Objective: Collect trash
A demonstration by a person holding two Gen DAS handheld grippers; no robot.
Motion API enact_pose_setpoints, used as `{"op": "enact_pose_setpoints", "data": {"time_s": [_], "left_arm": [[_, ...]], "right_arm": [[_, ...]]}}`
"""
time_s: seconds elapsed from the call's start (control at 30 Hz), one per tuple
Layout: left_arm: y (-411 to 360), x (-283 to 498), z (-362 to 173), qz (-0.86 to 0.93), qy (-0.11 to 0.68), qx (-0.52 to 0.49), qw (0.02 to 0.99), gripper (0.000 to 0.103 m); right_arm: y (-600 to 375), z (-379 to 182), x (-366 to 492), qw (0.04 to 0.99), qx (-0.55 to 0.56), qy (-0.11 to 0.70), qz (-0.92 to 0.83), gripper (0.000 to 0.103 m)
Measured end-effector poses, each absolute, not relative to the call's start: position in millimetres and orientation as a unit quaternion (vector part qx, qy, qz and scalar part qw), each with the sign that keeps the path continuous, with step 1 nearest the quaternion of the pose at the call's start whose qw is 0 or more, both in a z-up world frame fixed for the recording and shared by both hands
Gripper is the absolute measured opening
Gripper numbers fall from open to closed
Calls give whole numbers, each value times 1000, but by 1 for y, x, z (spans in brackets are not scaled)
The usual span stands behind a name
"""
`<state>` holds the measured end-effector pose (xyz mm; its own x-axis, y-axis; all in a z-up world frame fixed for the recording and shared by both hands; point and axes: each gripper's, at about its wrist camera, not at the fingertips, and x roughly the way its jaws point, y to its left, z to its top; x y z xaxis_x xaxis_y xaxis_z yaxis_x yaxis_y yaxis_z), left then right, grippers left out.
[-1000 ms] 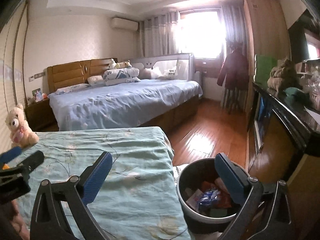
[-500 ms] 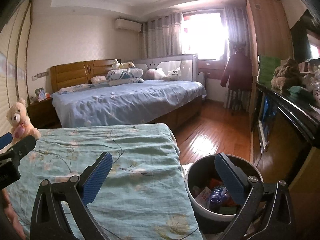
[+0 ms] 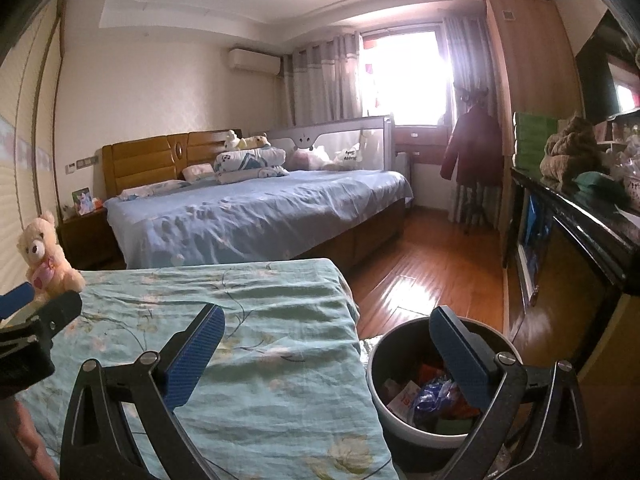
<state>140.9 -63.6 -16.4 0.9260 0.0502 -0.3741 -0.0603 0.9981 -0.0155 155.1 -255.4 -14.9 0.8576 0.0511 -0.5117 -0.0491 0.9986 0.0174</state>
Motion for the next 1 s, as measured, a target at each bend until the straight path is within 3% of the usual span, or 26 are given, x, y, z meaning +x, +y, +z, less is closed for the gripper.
{"op": "enact_pose_setpoints", "data": {"time_s": [1.0], "left_arm": [[-71,134,-16,25,186,-3,982,102]], "right_arm": [[-263,-14,149,962,20,269,35,103]]}}
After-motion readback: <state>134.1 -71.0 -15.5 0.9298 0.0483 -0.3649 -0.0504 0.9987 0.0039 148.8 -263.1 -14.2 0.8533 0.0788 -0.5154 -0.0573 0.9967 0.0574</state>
